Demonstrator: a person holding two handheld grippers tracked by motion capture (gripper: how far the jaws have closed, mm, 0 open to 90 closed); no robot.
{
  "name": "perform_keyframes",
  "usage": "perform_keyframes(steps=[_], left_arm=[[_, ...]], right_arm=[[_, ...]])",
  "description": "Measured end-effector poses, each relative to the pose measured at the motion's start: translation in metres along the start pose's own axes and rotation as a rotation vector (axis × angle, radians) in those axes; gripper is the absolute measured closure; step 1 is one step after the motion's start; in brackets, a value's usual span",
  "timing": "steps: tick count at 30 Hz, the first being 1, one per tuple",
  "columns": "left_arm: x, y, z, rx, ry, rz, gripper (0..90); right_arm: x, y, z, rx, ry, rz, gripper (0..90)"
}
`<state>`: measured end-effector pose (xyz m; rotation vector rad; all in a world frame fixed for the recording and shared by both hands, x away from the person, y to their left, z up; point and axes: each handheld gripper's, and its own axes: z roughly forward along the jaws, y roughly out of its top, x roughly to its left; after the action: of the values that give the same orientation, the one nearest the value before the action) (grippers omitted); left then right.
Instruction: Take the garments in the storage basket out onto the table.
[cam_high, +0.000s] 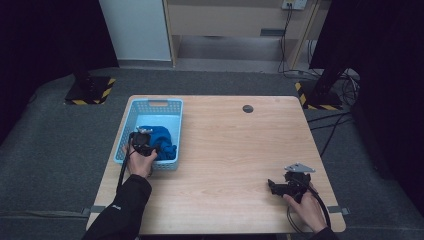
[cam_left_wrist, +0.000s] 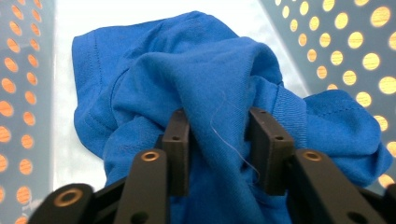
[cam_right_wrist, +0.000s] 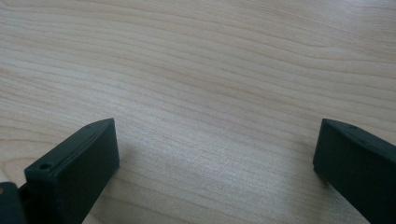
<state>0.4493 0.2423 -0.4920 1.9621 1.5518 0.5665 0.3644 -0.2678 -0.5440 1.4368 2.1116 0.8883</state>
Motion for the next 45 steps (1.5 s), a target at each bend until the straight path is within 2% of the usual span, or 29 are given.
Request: perform_keyframes(steps=[4,9,27,35,45], left_arm=[[0.001,0.0,0.0,-0.007,-0.01,-0.012,67.8],[0.001,-0.001,-0.002,-0.03,-0.015,0.002,74.2],[0.004,-0.002,-0.007,-0.058,-0.045,-0.043,77.2],[0.008,0.001,-0.015,-0.1,-0.069,-0.074,77.3],[0.011,0.003,-0.023,-0.129,-0.08,-0.087,80.3]], right_arm=[[0.0,0.0,0.0,0.0,0.0,-0.001,0.4],[0.0,0.0,0.0,0.0,0.0,-0.001,0.4],[0.0,0.0,0.0,0.0,0.0,0.0,0.4],[0.0,0.0,0.0,0.0,0.0,-0.001,0.4],[0.0,0.0,0.0,0.0,0.0,0.0,0.4]])
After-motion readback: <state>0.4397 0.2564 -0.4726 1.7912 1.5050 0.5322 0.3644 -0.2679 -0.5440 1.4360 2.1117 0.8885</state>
